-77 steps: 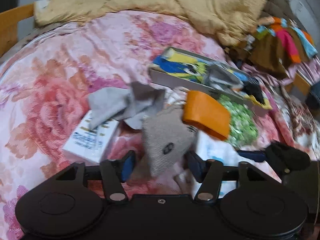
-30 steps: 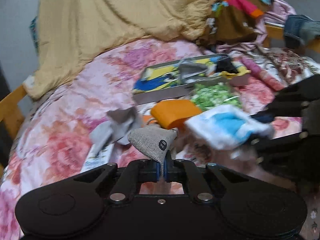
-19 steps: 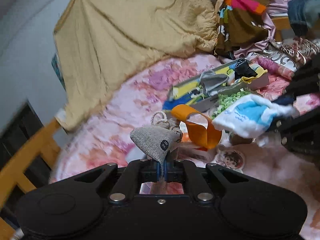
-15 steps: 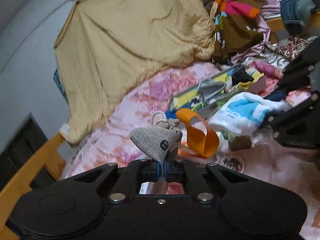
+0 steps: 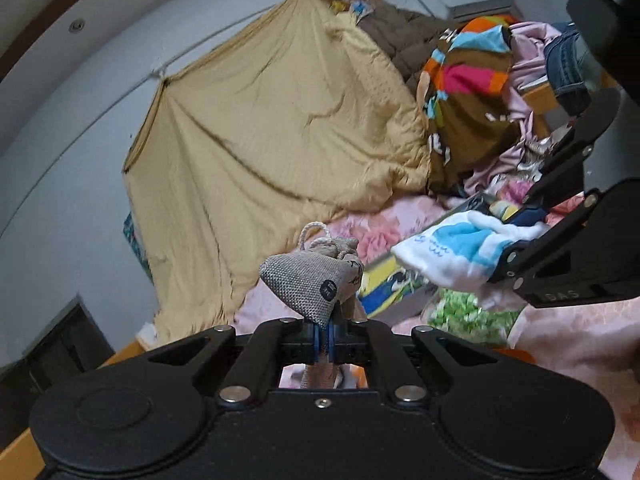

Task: Organize soft objects
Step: 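Carry the towel and pouch over the tray with both grippers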

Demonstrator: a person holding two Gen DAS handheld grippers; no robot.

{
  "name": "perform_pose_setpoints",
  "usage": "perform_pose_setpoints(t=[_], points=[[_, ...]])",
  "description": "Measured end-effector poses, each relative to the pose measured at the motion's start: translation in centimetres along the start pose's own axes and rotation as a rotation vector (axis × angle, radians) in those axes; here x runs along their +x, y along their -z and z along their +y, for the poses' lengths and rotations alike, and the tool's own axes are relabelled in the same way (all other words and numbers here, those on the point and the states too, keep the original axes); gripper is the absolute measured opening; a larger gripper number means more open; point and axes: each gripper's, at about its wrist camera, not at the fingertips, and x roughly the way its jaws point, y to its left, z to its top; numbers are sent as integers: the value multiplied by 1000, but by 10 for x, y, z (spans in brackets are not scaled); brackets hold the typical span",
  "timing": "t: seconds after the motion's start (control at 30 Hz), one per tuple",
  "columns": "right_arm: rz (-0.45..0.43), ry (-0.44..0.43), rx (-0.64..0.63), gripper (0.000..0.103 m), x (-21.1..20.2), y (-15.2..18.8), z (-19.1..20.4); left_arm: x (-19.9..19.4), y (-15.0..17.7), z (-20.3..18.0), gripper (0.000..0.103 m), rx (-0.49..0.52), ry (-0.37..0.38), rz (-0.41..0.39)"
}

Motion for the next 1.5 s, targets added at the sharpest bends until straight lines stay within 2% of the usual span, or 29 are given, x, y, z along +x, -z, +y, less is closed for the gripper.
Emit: perform_pose_setpoints(t=[0.07,0.3,0.53,0.67,0.77,0.87,1.03,1.23,1.33,1.5], points=[[-9,7,17,25,0,-1,-8,5,-5,-1,3,-21,23,-1],[-15,57,94,25,4,-5,-46,40,-24,-4,3,-192,106,50],[-54,86,195,26,44,-14,-101,101,-45,-18,3,-249,110,34],[-59,100,289,26,72,-6,-130,147,-60,-25,3,-294,99,36],[-41,114,322,26,85,4,-142,181,-68,-30,3,-331,101,51],[-60,131,346,26,100,9,-156,211,-73,-34,3,-360,104,67],[-64,128,384,26,128,10,-174,248,-75,-40,4,-387,138,88],[-37,109,393,28,158,12,-186,276,-69,-56,4,-353,169,123],[-20,103,407,29,166,13,-191,285,-64,-61,4,-377,198,156],[0,98,426,35,174,16,-195,297,-53,-63,4,-460,200,216]])
